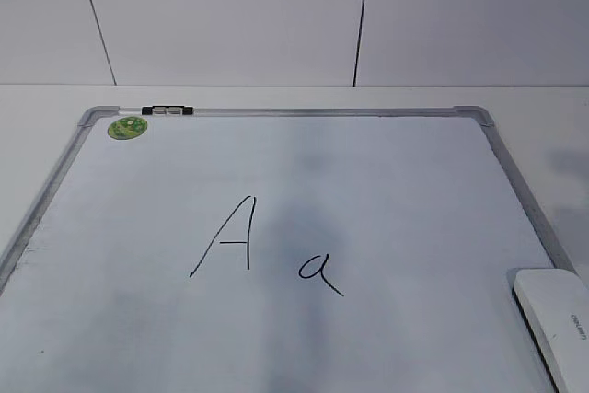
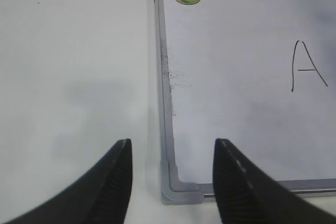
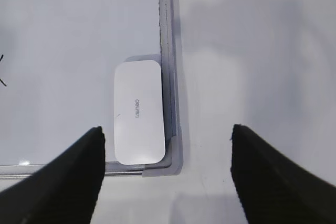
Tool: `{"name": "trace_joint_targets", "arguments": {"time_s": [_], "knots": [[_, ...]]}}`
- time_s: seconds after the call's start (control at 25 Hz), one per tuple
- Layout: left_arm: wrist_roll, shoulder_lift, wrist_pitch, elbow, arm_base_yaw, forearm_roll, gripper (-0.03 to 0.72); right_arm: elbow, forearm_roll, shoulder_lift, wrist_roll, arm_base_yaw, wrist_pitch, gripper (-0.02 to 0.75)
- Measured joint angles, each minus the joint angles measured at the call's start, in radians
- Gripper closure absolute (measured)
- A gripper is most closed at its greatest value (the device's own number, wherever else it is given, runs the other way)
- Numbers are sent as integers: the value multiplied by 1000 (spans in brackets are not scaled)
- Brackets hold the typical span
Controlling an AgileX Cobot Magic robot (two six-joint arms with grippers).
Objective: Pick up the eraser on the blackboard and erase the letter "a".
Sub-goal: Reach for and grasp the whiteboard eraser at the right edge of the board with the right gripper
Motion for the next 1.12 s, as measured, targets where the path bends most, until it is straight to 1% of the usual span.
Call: {"name": "trace_joint_targets", "arguments": {"time_s": [0.12, 0.32, 0.48, 0.8, 1.12], "knots": [[0, 0, 0, 0, 0, 0, 317, -53, 0, 82, -1, 32, 33, 146], [0, 0, 0, 0, 0, 0, 317, -93, 16, 224, -1, 71, 43, 146], [0, 0, 0, 0, 0, -2, 317, -97, 63, 334, 0, 75, 43, 146], [0, 0, 0, 0, 0, -4, 317, -107, 71, 545, 2, 75, 38, 146], [0, 0, 0, 0, 0, -6, 317, -107, 97, 608, 14, 75, 30, 146]]}}
